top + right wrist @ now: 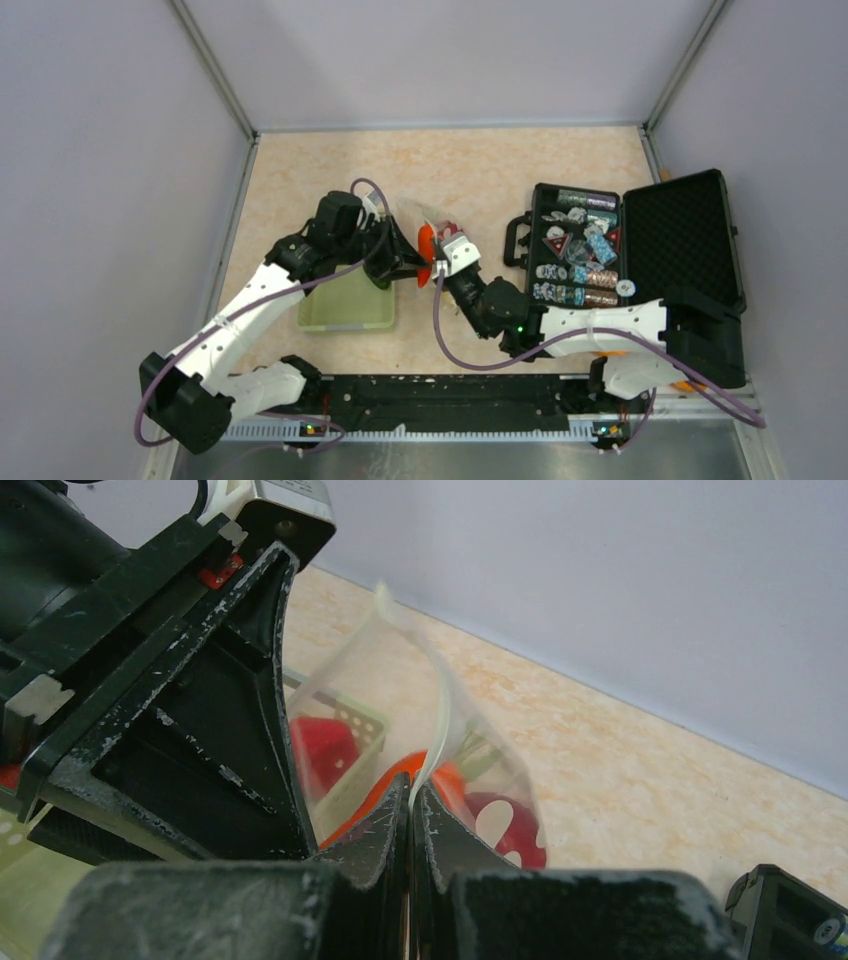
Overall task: Place the food in the zip-top bag and seal the zipper
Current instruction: Place the fake vegetable in the zipper food storage bag.
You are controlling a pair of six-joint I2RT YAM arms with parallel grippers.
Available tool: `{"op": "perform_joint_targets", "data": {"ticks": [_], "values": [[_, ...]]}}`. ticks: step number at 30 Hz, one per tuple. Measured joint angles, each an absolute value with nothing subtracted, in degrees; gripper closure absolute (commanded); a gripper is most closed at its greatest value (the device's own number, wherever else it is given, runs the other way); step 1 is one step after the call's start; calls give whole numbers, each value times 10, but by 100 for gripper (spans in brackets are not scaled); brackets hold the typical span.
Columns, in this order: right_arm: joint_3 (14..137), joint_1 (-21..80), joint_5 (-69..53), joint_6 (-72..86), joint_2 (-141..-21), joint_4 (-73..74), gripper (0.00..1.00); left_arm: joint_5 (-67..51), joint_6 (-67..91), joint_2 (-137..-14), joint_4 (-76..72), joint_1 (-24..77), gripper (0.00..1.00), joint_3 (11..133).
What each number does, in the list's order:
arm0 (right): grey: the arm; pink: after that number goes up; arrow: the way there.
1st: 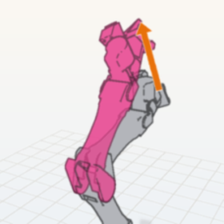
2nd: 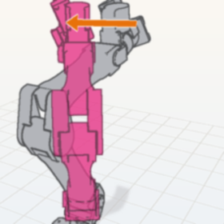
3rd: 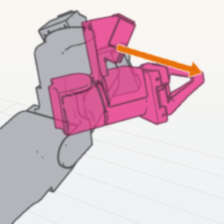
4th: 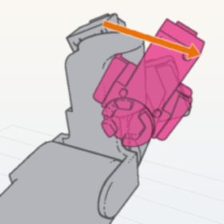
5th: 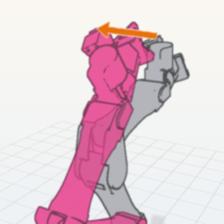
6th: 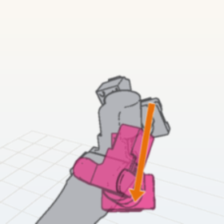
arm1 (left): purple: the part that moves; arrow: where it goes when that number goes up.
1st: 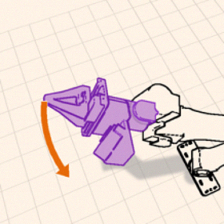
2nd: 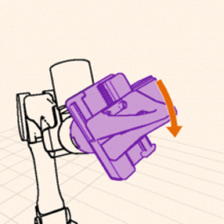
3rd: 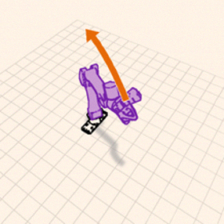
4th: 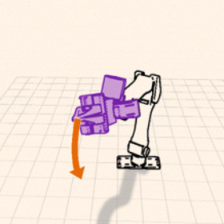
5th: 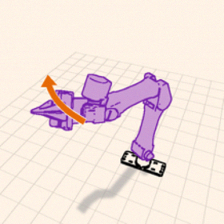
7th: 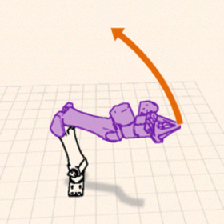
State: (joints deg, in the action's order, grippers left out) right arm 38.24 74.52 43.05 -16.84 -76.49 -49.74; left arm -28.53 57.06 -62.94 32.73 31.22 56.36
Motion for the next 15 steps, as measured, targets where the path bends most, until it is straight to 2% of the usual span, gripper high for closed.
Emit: {"op": "perform_joint_targets", "data": {"ticks": [4,12,15], "values": [[382,745,430,-168,-765,-496,100,-267,557,-625,337,312,28,572],[383,745,437,-148,-763,-484,100,-234,519,-600,352,312,27,592],[403,737,441,-92,-753,-413,100,-233,507,-597,358,312,26,592]]}}
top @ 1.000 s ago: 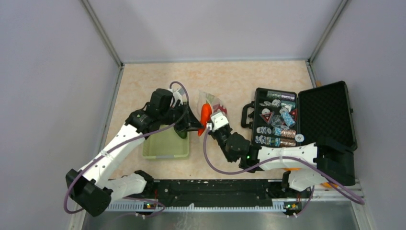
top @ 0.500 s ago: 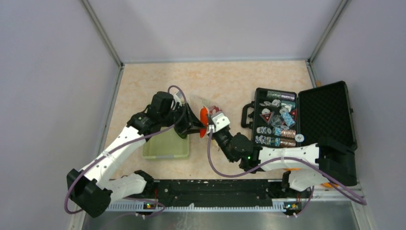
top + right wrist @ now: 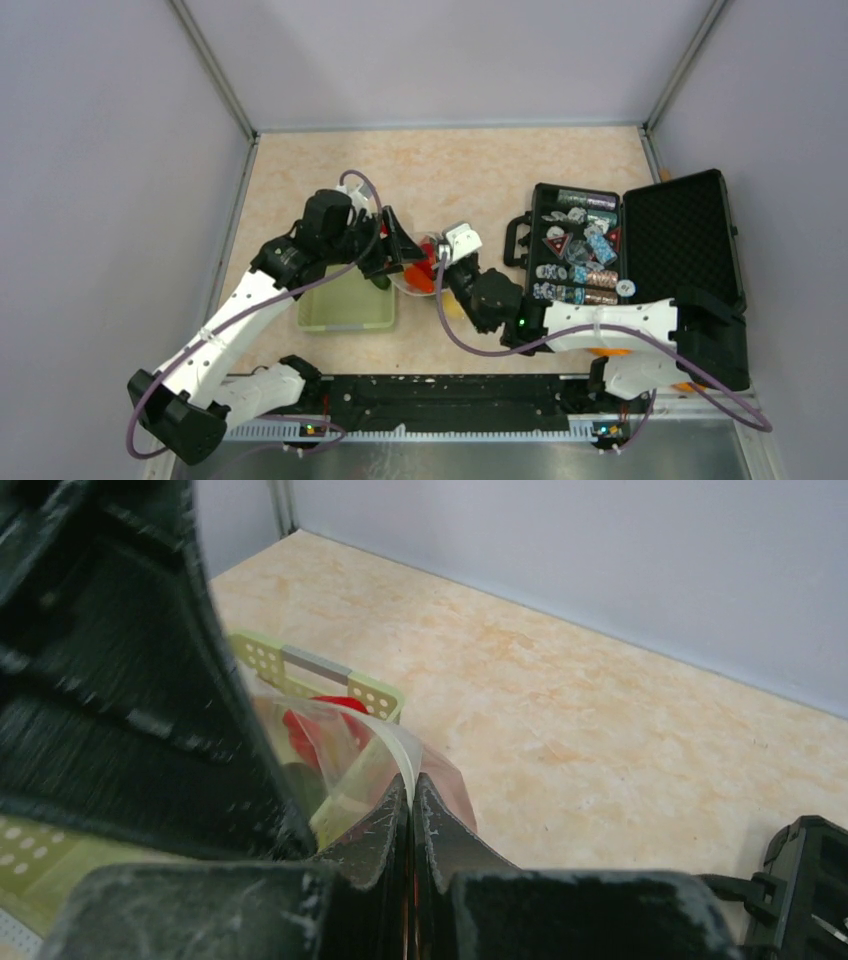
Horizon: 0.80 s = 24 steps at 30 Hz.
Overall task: Place the food in the zip-top bag and seal the zipper
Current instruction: Place the fake vegetable in the zipper food storage bag, then adjust the zipper food storage bag at the center of the board.
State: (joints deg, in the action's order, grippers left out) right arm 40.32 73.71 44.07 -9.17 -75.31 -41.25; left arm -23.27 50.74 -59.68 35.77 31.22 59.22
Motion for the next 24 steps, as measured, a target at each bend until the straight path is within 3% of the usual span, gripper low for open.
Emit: {"op": "perform_joint_targets", "data": {"ticks": [5,14,20,24], "values": [[460,699,438,17,-739,-282,100,-231,467,-566,361,312,18,593],[504,611,361,213,-689,-88,100,-207,406,-486,357,312,14,614],[491,611,240,227,-651,-135,100,-178,399,-487,351,312,12,595],[489,611,268,230,-627,-116,100,-163,399,-482,347,312,12,583]]}}
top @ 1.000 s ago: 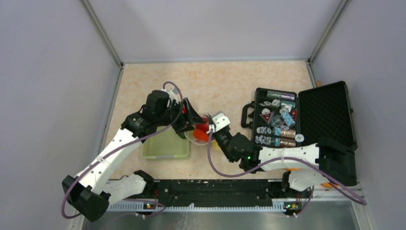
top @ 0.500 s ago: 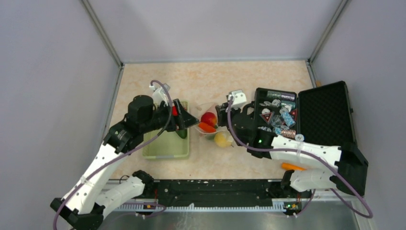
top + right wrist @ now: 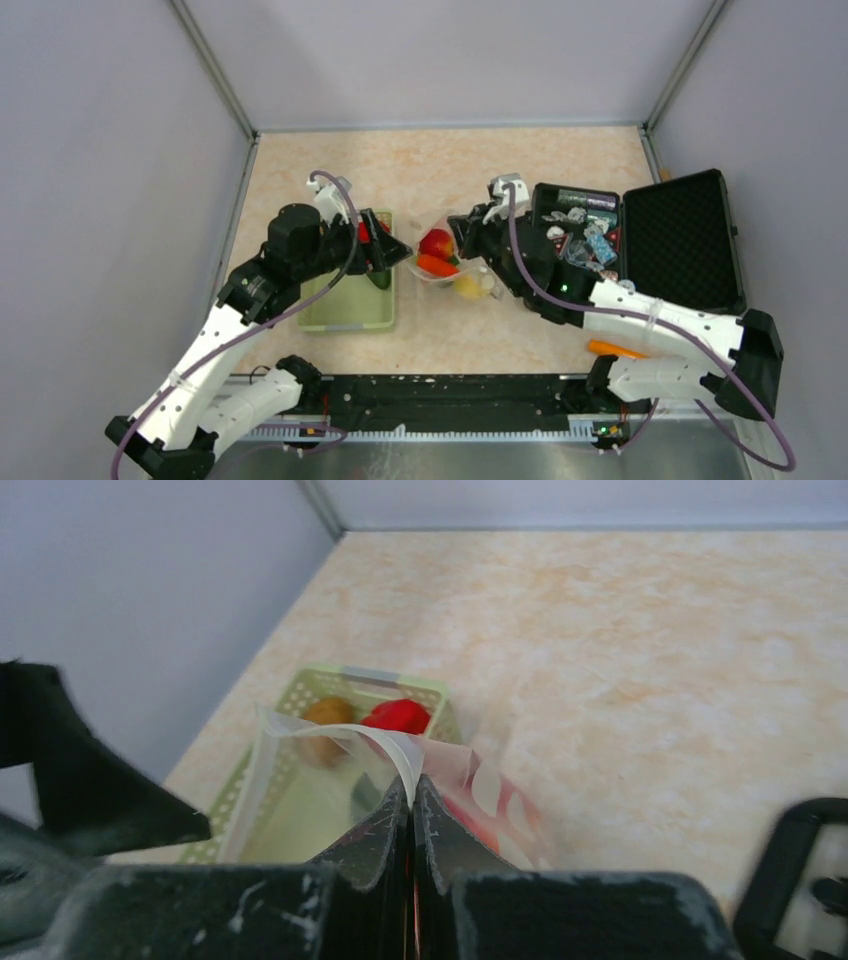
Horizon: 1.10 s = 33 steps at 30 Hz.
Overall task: Place the food in the zip-top bag and seal the zipper
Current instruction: Adjust the zipper food storage bag at the center of the board.
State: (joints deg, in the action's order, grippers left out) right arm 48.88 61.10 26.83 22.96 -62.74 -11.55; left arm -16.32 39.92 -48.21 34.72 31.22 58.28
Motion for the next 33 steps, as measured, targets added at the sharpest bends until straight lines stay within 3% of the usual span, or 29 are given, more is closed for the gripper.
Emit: {"op": "perform_joint_targets", "data": {"ticks": [6,10,13,17,24,33], "values": [[564,549,321,232,-673,-10,100,-149,399,-480,338,312,12,582],[564,495,267,243,-677,13,100,-135,401,-475,335,312,12,574],[564,528,172,233,-705,-11,100,-119,406,-467,334,312,11,560],[606,558,162,206,-747,48,100,-108,408,-461,334,312,11,548],[637,449,131,216,-730,78,100,-117,415,-458,310,312,12,538],[568,460,112,241,-691,27,100,-158,415,-509,295,312,12,538]]}}
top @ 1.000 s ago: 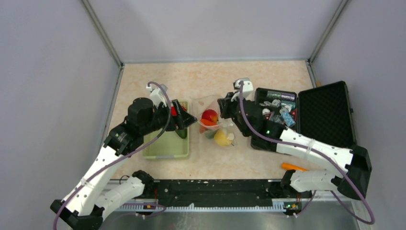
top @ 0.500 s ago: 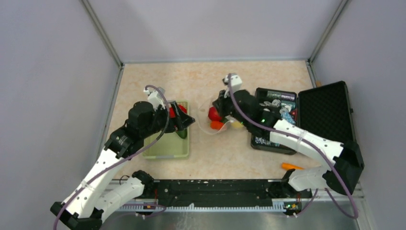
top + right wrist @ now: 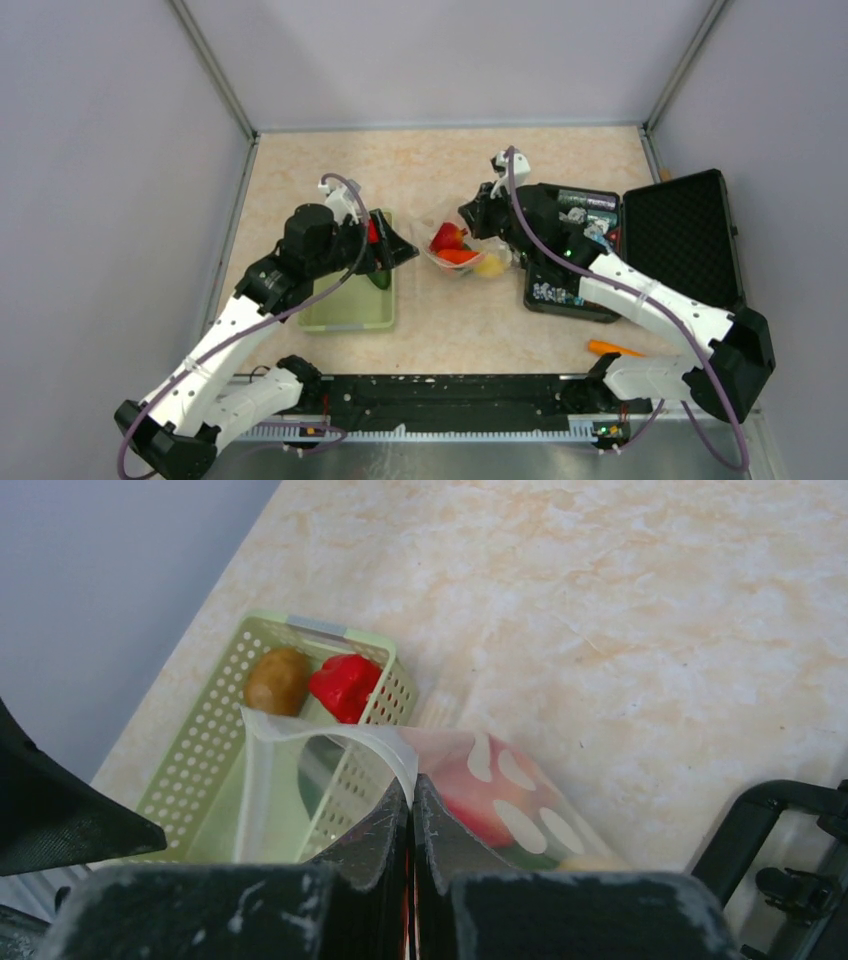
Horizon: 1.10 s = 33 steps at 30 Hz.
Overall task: Place the food in the zip-top bag and seal the zipper
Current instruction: Adjust the zipper food storage bag at the center of the board.
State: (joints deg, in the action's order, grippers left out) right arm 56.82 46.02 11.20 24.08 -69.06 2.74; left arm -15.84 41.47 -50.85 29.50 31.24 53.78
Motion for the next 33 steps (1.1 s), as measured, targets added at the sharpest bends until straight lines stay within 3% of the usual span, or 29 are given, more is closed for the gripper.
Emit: {"op": "perform_joint_targets", "data": {"ticks": [16,27,33], "values": [[556,479,118,262,-690,0,100,-130,454,-564,256,349,13,546],[543,490,123,270,-679,-9,100,-90,464,-613,253,353,23,555],[539,490,123,273,-671,-8,100,-69,473,-609,254,355,39,553]]}}
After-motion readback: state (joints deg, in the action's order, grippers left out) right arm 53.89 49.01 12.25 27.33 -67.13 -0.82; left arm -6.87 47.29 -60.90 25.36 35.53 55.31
